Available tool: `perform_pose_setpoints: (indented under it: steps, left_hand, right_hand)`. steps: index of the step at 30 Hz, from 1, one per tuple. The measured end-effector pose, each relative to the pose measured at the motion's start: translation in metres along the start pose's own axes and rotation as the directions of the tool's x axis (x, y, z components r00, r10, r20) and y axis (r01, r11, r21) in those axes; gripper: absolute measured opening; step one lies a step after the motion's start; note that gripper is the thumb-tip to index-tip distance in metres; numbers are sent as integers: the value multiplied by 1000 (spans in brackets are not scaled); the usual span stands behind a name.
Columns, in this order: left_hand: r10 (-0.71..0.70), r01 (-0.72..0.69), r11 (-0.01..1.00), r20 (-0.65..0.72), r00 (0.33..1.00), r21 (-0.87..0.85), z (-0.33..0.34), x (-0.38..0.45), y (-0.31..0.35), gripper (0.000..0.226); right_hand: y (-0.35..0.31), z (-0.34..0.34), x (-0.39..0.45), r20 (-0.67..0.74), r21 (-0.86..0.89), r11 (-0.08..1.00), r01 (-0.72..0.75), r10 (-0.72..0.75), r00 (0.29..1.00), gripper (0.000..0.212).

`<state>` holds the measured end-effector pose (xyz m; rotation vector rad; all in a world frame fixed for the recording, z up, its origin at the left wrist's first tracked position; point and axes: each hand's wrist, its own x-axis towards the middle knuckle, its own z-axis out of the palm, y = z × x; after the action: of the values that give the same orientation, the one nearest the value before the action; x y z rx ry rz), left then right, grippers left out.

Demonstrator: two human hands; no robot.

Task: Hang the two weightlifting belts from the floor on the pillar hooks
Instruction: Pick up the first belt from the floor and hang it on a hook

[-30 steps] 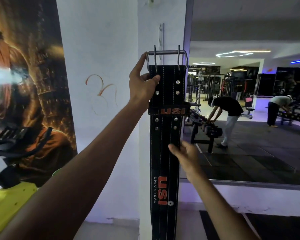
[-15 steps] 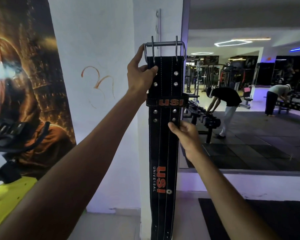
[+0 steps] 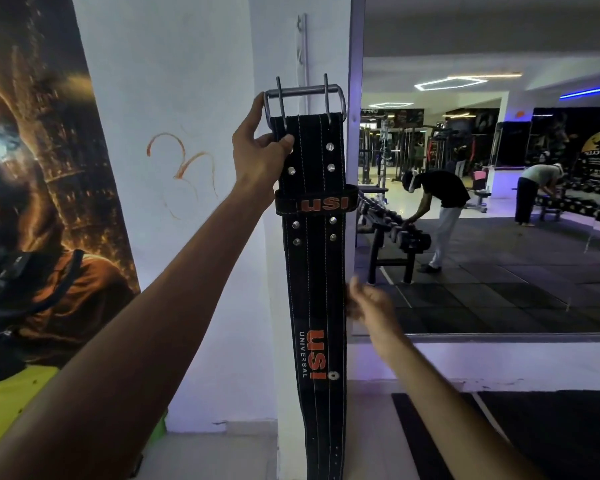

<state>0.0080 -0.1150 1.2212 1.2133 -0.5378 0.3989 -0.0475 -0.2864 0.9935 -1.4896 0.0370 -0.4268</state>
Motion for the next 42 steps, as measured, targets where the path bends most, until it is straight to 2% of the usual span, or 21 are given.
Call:
perform_pose_setpoints:
  steps: [2, 4, 6, 8, 11, 14, 18, 22, 26, 29, 31, 35, 39, 42]
  left_hand:
    - [11, -11, 1000, 2, 1000, -1, 1, 1, 1, 80]
    - [19, -19, 1000, 12, 1000, -4, 3, 2, 1, 80]
    - [33, -33, 999, 32, 999, -3, 6, 1, -2, 79]
    - [44, -44, 999, 53, 998, -2, 9, 0, -6, 79]
    - [70, -70, 998, 79, 994, -2, 11, -2, -10, 77]
    - [112, -111, 994, 95, 989, -10, 8, -2, -12, 69]
    - [139, -140, 990, 126, 982, 4, -2, -12, -21, 39]
    - [114, -129, 990, 197, 974, 64, -16, -37, -46, 22]
    - [54, -66, 996, 170, 984, 63, -28, -55, -71, 25]
    - [25, -47, 993, 193, 981, 109, -36, -66, -96, 19]
    - [-41, 14, 991, 208, 977, 130, -42, -77, -116, 16]
    - [-191, 155, 971, 200, 961, 181, -52, -110, -156, 14]
    - [-272, 189, 933, 255, 928, 305, -66, -136, -196, 14]
    - [-279, 191, 928, 255, 926, 320, -63, -135, -197, 13]
  right_hand:
    - [-48, -2, 18, -65, 114, 992, 62, -55, 996, 44]
    - [-105, 3, 32, -79, 144, 975, 169, -159, 984, 48]
    - [-160, 14, 38, -60, 64, 965, 253, -250, 966, 42]
    - [-203, 27, 41, -31, -21, 951, 308, -309, 951, 20]
    - [-234, 44, 48, -95, -68, 939, 337, -343, 935, 27]
    - [-238, 52, 54, -171, -4, 948, 317, -313, 934, 27]
    - [-238, 63, 60, -197, 100, 943, 317, -293, 935, 13]
    - [-239, 67, 64, -271, 24, 946, 325, -306, 912, 13]
    - [-239, 69, 70, -299, 3, 949, 315, -299, 906, 22]
    - [-241, 69, 71, -319, 39, 945, 326, -297, 900, 14]
    - [-244, 68, 70, -336, 59, 939, 338, -300, 893, 10]
    - [-253, 64, 72, -367, 62, 938, 340, -296, 882, 17]
    - [-261, 58, 74, -375, 89, 922, 378, -320, 870, 13]
    - [-261, 54, 73, -368, 92, 921, 379, -322, 872, 15]
